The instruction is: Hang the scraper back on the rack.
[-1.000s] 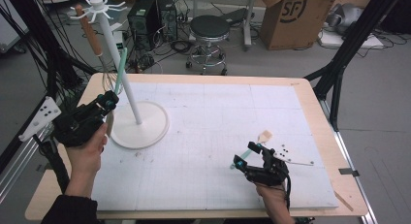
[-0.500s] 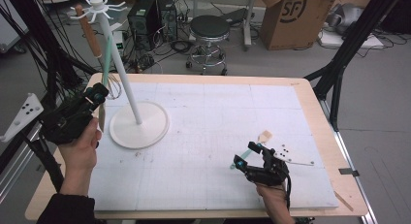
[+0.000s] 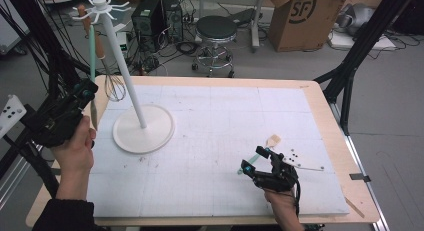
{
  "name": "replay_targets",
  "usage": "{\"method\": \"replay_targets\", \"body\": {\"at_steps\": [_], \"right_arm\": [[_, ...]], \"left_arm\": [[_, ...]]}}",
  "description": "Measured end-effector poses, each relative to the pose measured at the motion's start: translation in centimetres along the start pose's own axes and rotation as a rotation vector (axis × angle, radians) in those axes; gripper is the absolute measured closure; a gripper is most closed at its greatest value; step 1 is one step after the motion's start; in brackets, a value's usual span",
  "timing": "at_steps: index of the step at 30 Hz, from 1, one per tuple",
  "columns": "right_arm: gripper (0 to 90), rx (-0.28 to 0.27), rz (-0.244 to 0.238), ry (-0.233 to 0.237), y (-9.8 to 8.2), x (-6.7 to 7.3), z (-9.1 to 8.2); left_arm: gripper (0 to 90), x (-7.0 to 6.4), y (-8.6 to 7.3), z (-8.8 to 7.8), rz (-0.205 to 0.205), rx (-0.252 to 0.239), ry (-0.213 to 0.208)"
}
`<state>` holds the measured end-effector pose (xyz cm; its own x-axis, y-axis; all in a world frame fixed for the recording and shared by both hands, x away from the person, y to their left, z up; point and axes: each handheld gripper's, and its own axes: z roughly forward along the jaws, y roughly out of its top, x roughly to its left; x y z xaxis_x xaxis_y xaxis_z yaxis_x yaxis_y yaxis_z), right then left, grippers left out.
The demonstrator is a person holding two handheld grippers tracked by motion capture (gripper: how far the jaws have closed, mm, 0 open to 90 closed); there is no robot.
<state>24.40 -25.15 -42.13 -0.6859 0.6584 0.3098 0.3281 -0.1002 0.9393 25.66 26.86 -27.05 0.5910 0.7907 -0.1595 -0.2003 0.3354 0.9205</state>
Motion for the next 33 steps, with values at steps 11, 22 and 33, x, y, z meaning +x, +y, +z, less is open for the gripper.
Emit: {"method": "replay_targets", "body": {"at_steps": [11, 22, 33], "right_arm": [[15.7, -0.006, -0.003, 0.002, 0.0, -0.1, 0.0], [15.7, -0.007, 0.004, 0.002, 0.0, -0.1, -0.1], [15.7, -0.007, 0.008, 0.006, 0.1, -0.1, -0.1]], "left_arm": [[81.0, 0.1, 0.3, 0.6, 0.074, 0.019, 0.089], [80.9, -0.2, 0.0, 1.2, 0.103, 0.037, 0.111], [80.9, -0.4, -0.1, 1.5, 0.137, 0.053, 0.162]]}}
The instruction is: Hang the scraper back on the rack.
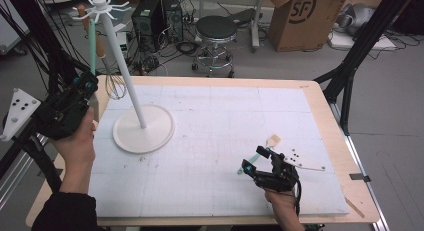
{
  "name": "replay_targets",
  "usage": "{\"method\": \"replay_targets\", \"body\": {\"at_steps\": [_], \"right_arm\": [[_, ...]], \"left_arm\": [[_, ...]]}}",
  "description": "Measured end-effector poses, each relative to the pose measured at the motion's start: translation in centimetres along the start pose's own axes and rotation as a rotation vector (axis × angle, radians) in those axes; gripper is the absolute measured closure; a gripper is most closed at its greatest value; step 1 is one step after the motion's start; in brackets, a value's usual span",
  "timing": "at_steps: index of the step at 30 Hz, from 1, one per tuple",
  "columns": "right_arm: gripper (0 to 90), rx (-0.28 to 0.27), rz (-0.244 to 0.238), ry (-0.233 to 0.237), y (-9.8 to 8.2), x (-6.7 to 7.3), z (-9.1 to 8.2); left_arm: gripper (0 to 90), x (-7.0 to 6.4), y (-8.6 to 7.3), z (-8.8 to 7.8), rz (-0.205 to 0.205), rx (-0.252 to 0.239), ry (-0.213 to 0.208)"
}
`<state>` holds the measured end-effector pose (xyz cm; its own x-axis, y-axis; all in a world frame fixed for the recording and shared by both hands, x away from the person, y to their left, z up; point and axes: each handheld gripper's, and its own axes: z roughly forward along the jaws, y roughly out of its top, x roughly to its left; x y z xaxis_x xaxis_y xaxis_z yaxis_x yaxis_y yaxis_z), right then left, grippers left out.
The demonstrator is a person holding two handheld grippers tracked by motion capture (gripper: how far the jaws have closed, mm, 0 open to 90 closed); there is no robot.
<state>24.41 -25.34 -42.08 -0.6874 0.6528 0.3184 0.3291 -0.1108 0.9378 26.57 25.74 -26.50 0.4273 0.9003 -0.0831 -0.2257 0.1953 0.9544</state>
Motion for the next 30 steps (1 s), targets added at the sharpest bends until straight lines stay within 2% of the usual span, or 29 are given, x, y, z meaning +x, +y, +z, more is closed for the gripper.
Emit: {"method": "replay_targets", "body": {"at_steps": [5, 12, 18, 27, 30], "right_arm": [[15.7, -0.001, 0.003, -0.001, 0.0, 0.0, 0.0], [15.7, -0.006, 0.004, -0.001, 0.0, 0.0, 0.0], [15.7, -0.007, 0.006, 0.001, 0.1, 0.0, -0.1], [15.7, -0.012, 0.003, -0.004, 0.1, -0.1, -0.2], [15.7, -0.012, 0.007, -0.006, 0.1, -0.1, -0.2]], "left_arm": [[80.9, -0.1, 0.0, 0.3, 0.018, 0.013, 0.031], [80.9, -0.2, 0.0, 0.6, 0.023, 0.022, 0.054], [80.8, 0.3, -0.3, 1.3, -0.003, 0.036, 0.058], [80.8, 1.4, -0.7, 1.9, -0.077, 0.035, 0.049], [80.8, 1.5, -0.8, 1.9, -0.085, 0.039, 0.042]]}}
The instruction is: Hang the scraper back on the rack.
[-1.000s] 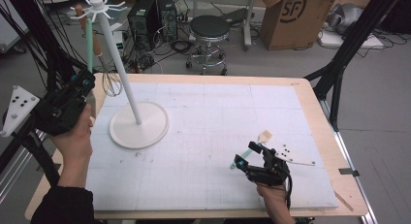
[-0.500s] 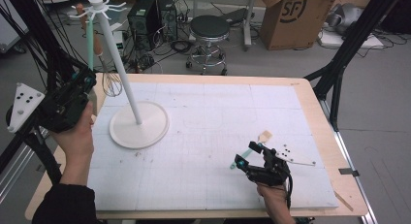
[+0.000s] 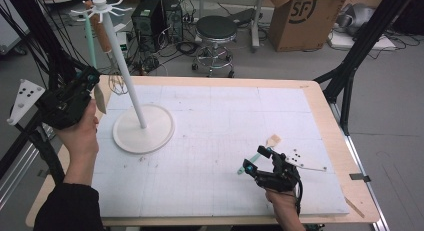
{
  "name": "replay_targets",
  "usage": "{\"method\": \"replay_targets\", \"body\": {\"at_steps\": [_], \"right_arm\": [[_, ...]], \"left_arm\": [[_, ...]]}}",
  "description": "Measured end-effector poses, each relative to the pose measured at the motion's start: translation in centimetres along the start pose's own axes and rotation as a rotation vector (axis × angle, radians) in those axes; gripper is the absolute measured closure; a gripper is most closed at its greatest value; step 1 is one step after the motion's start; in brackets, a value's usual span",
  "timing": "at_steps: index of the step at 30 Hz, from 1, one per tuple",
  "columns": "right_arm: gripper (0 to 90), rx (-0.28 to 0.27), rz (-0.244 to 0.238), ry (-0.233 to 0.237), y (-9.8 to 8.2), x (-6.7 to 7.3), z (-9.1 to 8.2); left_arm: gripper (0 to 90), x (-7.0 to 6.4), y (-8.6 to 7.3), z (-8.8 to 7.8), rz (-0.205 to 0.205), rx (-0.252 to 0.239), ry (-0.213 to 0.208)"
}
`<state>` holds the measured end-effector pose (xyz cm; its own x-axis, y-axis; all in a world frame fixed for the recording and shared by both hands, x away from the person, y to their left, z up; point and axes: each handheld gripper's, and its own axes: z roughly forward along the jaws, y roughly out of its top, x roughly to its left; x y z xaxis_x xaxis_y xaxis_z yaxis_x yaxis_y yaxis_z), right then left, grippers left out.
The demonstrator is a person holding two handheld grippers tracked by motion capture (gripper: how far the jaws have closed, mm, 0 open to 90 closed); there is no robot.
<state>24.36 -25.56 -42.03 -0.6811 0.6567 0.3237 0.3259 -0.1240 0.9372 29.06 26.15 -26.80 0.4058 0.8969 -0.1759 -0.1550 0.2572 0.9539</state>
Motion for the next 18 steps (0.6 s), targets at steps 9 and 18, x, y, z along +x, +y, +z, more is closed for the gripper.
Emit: {"method": "replay_targets", "body": {"at_steps": [9, 18], "right_arm": [[15.7, 0.001, -0.001, 0.000, 0.0, 0.0, 0.0], [15.7, 0.001, -0.005, 0.001, 0.0, 0.0, 0.0]], "left_arm": [[80.7, 0.2, -0.3, 0.2, -0.029, -0.008, -0.010], [64.9, 0.8, -1.0, 0.3, -0.061, -0.033, 0.005]]}}
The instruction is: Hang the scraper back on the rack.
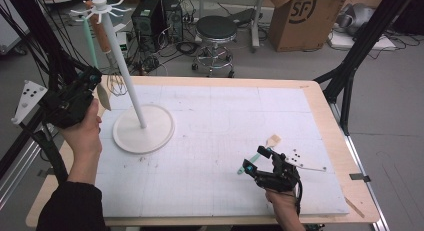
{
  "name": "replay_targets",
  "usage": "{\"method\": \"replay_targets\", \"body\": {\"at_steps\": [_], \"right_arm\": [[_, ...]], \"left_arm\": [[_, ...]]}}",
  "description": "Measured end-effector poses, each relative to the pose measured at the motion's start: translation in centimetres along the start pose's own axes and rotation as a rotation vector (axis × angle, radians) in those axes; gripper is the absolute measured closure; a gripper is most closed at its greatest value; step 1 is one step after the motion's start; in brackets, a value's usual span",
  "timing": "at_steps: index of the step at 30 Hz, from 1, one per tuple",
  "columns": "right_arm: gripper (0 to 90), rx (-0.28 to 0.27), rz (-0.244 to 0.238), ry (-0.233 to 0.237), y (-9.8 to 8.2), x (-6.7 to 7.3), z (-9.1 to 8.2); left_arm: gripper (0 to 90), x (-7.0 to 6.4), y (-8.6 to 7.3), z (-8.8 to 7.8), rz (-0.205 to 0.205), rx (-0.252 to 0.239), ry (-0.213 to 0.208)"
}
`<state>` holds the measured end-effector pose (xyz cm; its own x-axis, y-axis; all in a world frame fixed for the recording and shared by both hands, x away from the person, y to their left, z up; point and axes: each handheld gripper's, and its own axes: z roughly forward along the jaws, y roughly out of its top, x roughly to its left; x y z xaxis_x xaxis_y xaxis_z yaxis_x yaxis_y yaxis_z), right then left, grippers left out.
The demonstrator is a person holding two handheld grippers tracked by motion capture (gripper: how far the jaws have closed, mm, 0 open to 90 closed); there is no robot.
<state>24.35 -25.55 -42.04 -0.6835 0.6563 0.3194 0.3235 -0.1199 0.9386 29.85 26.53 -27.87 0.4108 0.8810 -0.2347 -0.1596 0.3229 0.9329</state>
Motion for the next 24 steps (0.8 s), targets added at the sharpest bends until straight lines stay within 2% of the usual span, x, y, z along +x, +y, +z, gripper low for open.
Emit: {"method": "replay_targets", "body": {"at_steps": [2, 6, 14, 20, 24], "right_arm": [[15.7, 0.000, 0.003, -0.001, 0.0, 0.0, 0.0], [15.7, -0.003, 0.009, 0.003, 0.0, 0.0, 0.0], [15.7, 0.005, 0.006, 0.004, 0.0, 0.0, 0.2], [15.7, 0.005, 0.003, 0.002, 0.0, 0.0, 0.1], [15.7, 0.003, 0.006, -0.002, 0.0, 0.0, 0.1]], "left_arm": [[51.9, 0.3, 0.0, -0.2, -0.009, -0.013, 0.009], [42.5, 0.5, 0.0, -0.4, -0.028, -0.028, -0.013], [40.9, -0.3, 0.1, -0.9, 0.002, -0.031, -0.063], [40.7, -0.5, 0.3, -0.9, 0.013, -0.026, -0.065], [40.1, -0.9, 0.7, -1.2, 0.039, -0.037, -0.071]]}}
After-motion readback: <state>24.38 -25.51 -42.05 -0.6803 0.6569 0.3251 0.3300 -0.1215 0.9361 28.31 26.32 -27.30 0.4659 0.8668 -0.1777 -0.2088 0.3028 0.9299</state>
